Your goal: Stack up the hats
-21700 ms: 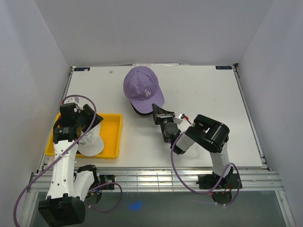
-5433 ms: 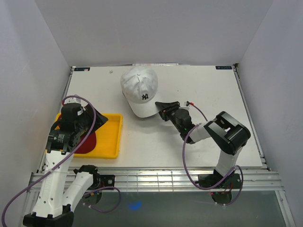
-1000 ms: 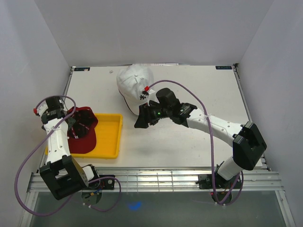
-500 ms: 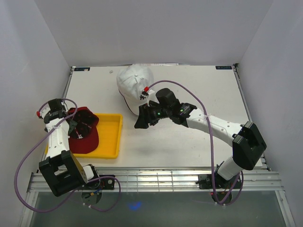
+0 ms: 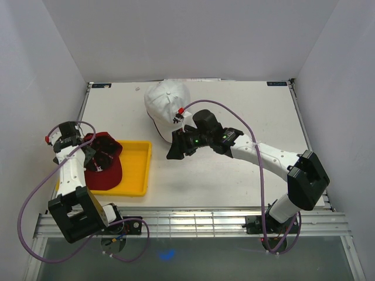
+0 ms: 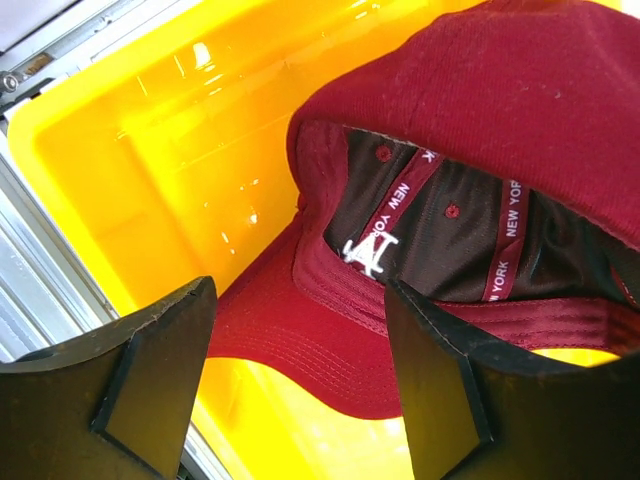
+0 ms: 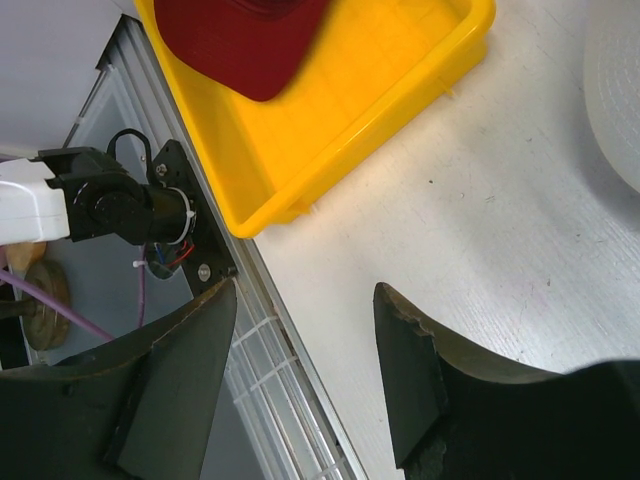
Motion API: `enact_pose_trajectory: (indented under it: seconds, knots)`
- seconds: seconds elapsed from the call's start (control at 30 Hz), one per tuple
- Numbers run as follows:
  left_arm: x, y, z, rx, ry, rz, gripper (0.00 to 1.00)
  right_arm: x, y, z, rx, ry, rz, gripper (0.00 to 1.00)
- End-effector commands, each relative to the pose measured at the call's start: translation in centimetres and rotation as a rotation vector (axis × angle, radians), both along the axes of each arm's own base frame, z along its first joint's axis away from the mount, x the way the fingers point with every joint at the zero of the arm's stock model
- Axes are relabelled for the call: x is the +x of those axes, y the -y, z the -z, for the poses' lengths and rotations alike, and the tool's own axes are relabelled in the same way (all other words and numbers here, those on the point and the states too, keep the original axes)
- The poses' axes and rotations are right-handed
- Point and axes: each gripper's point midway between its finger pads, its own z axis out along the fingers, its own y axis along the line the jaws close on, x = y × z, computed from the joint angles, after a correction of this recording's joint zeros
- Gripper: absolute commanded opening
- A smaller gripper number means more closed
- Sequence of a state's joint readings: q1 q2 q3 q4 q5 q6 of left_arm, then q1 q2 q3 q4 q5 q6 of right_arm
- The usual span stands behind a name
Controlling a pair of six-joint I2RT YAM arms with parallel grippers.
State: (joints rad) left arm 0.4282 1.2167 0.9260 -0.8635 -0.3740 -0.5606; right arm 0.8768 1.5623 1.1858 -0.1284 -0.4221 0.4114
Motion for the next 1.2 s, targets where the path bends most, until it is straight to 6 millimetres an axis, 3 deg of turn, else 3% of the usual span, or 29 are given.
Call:
enact_pose_trajectory:
  seconds: [0.0,0.13,0.47,0.7,0.83,0.97,1.17]
  knots:
    - [0.2,-0.8,-1.3,0.03,0.021,-0.01,0.79,-0.2,-0.2,0.2,0.003,0.011,-0.021,0.63]
    - [0.3,-1.1,-1.1,0.026,0.031,-0.008,0.8,-0.3,-0.1,0.4,-0.01,0.012,-0.025,0.63]
    - [1.2,-0.2,2.2,-0.059,0.0,0.027,0.78,-0.5,0.1,1.1,-0.021,0.006,-0.029,0.62]
    - [2.0,0.3,2.3,-0.092,0.03,0.05,0.71,-0.7,0.3,1.8,-0.034,-0.001,-0.029,0.62]
    - [2.3,0.7,2.3,-0.108,0.047,0.065,0.61,-0.6,0.3,1.8,-0.036,0.001,-0.027,0.61]
    - [2.5,0.8,2.1,-0.113,0.059,0.08,0.38,-0.6,0.4,1.9,-0.036,0.0,-0.025,0.61]
    - [3.3,1.3,1.5,-0.134,0.1,0.11,0.16,-0.7,0.4,2.1,-0.037,-0.003,-0.025,0.59]
